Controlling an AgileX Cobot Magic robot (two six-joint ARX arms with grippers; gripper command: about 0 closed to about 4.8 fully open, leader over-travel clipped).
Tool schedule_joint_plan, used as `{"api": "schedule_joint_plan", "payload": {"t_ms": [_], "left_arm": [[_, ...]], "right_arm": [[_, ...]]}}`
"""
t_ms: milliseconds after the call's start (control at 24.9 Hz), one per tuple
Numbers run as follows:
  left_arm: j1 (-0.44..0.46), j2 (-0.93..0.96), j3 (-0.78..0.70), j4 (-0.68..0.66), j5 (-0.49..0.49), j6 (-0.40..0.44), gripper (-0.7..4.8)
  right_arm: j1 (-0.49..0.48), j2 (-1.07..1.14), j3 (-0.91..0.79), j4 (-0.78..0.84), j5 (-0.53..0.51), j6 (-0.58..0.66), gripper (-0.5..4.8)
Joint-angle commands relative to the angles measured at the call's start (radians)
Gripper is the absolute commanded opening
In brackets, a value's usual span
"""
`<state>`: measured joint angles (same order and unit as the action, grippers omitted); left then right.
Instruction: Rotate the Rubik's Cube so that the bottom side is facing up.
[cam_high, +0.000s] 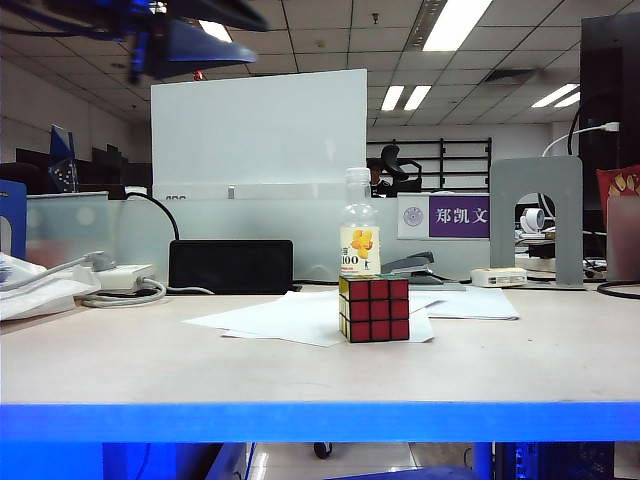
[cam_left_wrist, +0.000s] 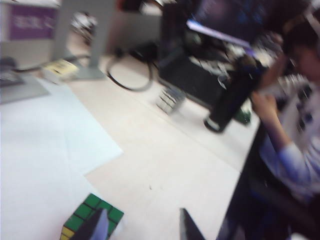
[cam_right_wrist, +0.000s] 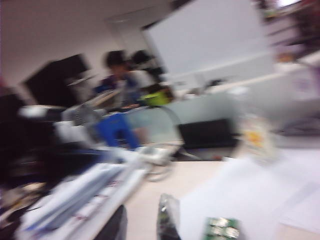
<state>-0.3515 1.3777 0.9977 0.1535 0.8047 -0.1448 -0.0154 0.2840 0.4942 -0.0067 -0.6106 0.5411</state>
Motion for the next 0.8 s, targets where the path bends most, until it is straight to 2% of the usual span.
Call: {"api": "schedule_joint_plan", "payload": {"t_ms": [40, 121, 282, 322, 362, 402, 523, 684, 724, 805], "left_arm": [[-0.004, 0.057, 0.12, -0.276, 0.025, 0.25, 1.94], [-0.017, 0.087, 0.177, -0.396, -0.024, 0.357, 2.01], [-0.034, 0.142, 0.243, -0.543, -0.135, 0.485, 3.56], [-0.048, 0.164, 0.25, -0.56, -0.151, 0.509, 3.74], [-0.065, 0.192, 0.25, -0.562, -0.156, 0.524, 3.74], [-0.076, 0.216, 0.25, -0.563, -0.156, 0.547, 3.74], [-0.126, 0.309, 0.25, -0.557, -0.211, 0.639, 3.77], [-0.135, 0.41, 0.286, -0.556, -0.219, 0.642, 3.77], [-0.136, 0.447, 0.313, -0.556, -0.238, 0.659, 3.77], [-0.138, 0.485, 0.351, -0.555, -0.246, 0.702, 3.77]], "right_arm": [[-0.001, 0.081, 0.119, -0.015, -0.133, 0.021, 0.64], [-0.002, 0.116, 0.177, -0.067, -0.143, 0.019, 0.66], [-0.002, 0.145, 0.227, -0.192, -0.148, 0.009, 1.36], [-0.002, 0.151, 0.229, -0.242, -0.158, 0.01, 1.83], [-0.004, 0.154, 0.229, -0.323, -0.189, 0.013, 2.42], [-0.004, 0.154, 0.229, -0.369, -0.212, 0.013, 2.66], [-0.003, 0.151, 0.229, -0.517, -0.359, 0.074, 2.75], [-0.003, 0.151, 0.229, -0.587, -0.407, 0.088, 2.87], [-0.003, 0.151, 0.229, -0.595, -0.423, 0.103, 3.12], [-0.001, 0.151, 0.229, -0.593, -0.429, 0.126, 3.2]]}}
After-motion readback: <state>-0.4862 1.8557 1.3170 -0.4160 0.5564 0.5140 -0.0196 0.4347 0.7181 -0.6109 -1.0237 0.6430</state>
